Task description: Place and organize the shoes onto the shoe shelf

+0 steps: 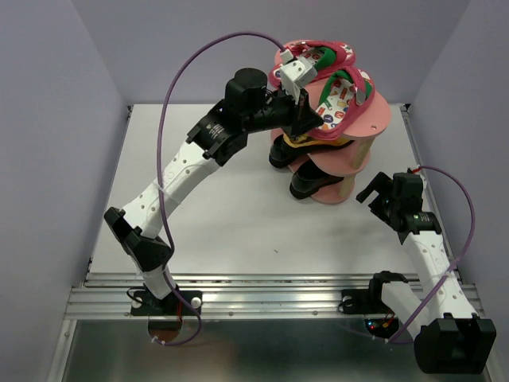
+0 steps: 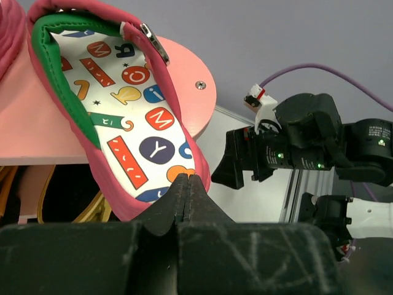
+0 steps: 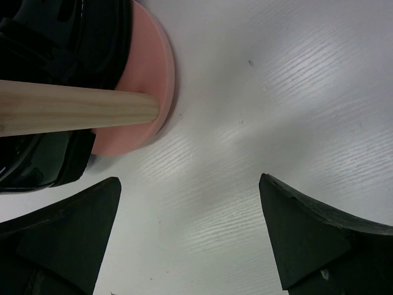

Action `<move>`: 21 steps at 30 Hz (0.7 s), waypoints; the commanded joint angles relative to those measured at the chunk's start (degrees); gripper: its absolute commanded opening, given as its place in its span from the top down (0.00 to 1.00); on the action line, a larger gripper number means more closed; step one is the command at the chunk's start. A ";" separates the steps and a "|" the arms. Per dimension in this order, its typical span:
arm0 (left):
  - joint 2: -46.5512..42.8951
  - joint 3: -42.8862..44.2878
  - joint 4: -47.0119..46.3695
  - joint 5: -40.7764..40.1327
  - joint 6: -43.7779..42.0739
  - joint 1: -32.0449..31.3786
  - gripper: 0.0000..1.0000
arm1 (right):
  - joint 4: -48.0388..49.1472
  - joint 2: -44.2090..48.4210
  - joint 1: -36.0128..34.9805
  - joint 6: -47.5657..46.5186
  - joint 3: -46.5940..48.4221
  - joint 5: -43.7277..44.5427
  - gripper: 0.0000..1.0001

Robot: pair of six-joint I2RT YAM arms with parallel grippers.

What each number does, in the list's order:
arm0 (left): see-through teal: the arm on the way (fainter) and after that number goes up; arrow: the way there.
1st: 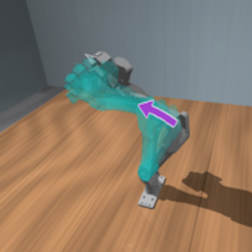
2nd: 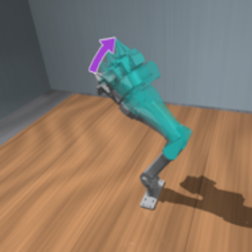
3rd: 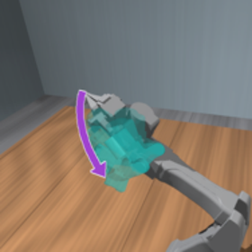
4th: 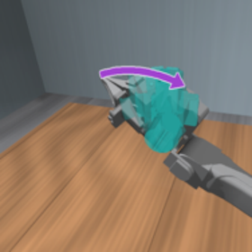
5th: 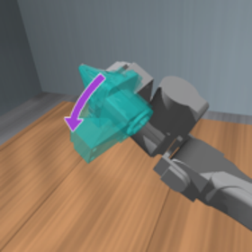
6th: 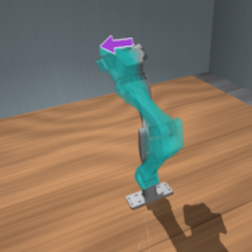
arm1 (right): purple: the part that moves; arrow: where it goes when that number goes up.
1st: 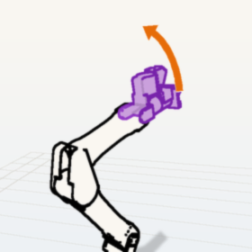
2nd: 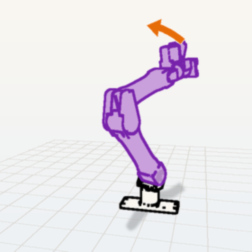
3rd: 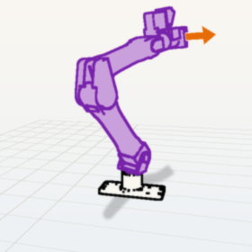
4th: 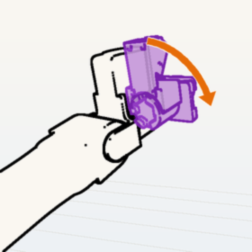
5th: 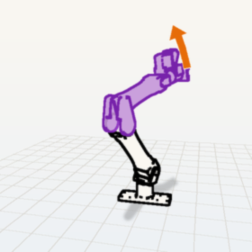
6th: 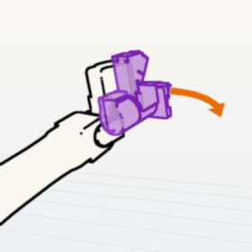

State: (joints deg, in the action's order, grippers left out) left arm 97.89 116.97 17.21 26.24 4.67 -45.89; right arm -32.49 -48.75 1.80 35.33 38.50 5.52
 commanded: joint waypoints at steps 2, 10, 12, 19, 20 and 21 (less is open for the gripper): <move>-3.85 -0.60 4.31 1.09 -4.40 -0.78 1.00 | 2.70 0.33 0.13 -1.14 0.26 -0.42 0.00; 2.30 2.91 7.83 -3.03 -6.77 -3.24 1.00 | 2.26 1.20 0.13 -0.97 0.52 -0.16 0.00; 3.53 4.75 8.97 -5.57 -7.65 -3.24 1.00 | 2.17 1.29 0.13 -0.97 0.61 -0.07 0.00; 6.43 8.98 11.62 -6.90 -9.41 -3.24 1.00 | 2.08 1.20 0.13 -0.97 0.70 -0.07 0.00; 6.70 9.07 11.62 -7.77 -9.50 -3.24 1.00 | 2.08 1.20 0.13 -0.97 0.70 -0.07 0.00; 6.96 9.15 11.53 -8.30 -9.50 -3.24 1.00 | 2.08 1.20 0.13 -0.97 0.70 -0.07 0.00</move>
State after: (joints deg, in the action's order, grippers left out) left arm 103.61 123.87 28.47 22.09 -2.52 -49.65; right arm -32.51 -48.38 1.80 35.31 38.50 5.52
